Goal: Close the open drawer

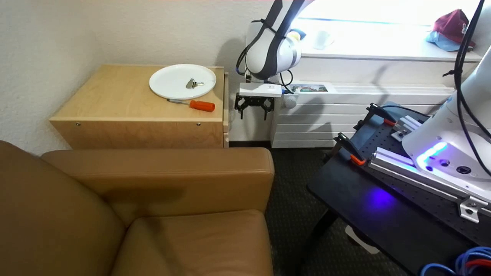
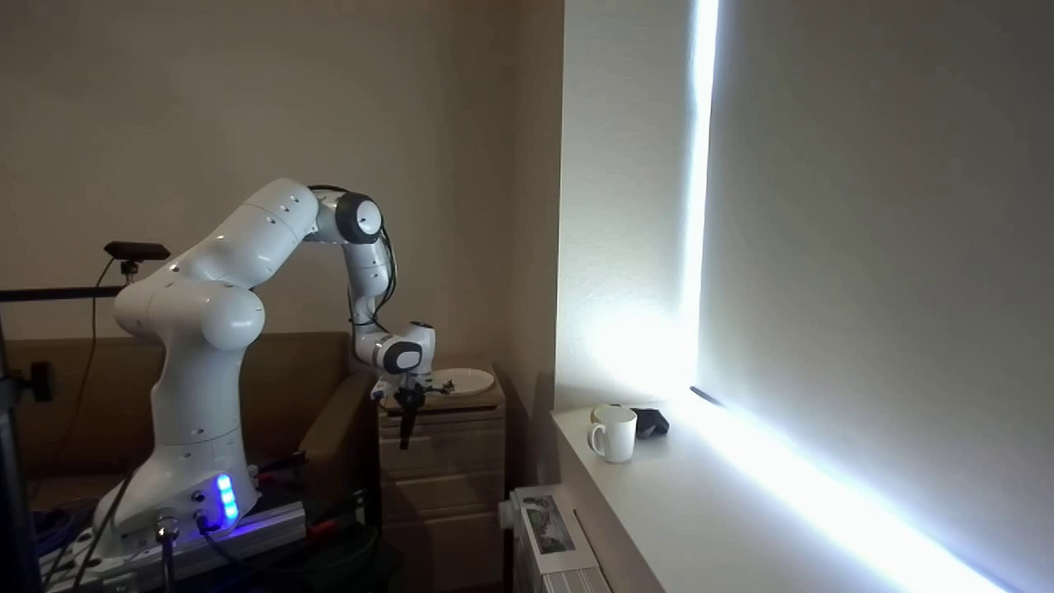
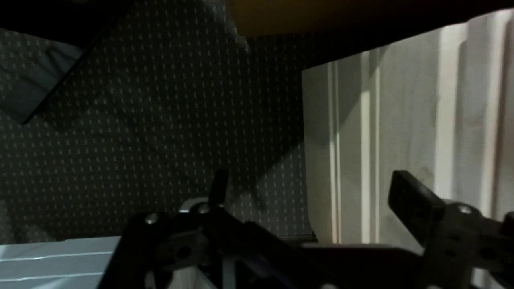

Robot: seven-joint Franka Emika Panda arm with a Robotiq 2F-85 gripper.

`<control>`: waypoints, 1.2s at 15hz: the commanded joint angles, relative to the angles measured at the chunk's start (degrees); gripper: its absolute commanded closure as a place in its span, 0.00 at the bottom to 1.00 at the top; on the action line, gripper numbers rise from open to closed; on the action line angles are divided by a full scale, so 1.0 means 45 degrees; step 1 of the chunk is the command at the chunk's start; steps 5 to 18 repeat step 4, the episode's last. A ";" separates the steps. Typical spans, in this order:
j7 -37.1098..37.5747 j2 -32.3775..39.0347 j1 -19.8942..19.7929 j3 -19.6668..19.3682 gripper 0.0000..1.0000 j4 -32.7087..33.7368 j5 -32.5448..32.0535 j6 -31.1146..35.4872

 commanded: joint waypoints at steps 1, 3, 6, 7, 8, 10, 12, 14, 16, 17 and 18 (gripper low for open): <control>-0.0221 -0.0702 -0.0226 -0.0894 0.00 -0.0948 -0.0182 -0.1404; -0.0604 -0.1549 -0.0827 -0.1047 0.00 -0.1776 -0.0008 -0.1729; -0.0926 -0.2020 -0.1164 -0.1000 0.00 -0.2224 0.0123 -0.1615; -0.0926 -0.2020 -0.1164 -0.1000 0.00 -0.2224 0.0123 -0.1615; -0.0926 -0.2020 -0.1164 -0.1000 0.00 -0.2224 0.0123 -0.1615; -0.0926 -0.2020 -0.1164 -0.1000 0.00 -0.2224 0.0123 -0.1615; -0.0926 -0.2020 -0.1164 -0.1000 0.00 -0.2224 0.0123 -0.1615; -0.0926 -0.2020 -0.1164 -0.1000 0.00 -0.2224 0.0123 -0.1615; -0.0926 -0.2020 -0.1164 -0.1000 0.00 -0.2224 0.0123 -0.1615; -0.0926 -0.2020 -0.1164 -0.1000 0.00 -0.2224 0.0123 -0.1615; -0.0926 -0.2020 -0.1164 -0.1000 0.00 -0.2224 0.0123 -0.1615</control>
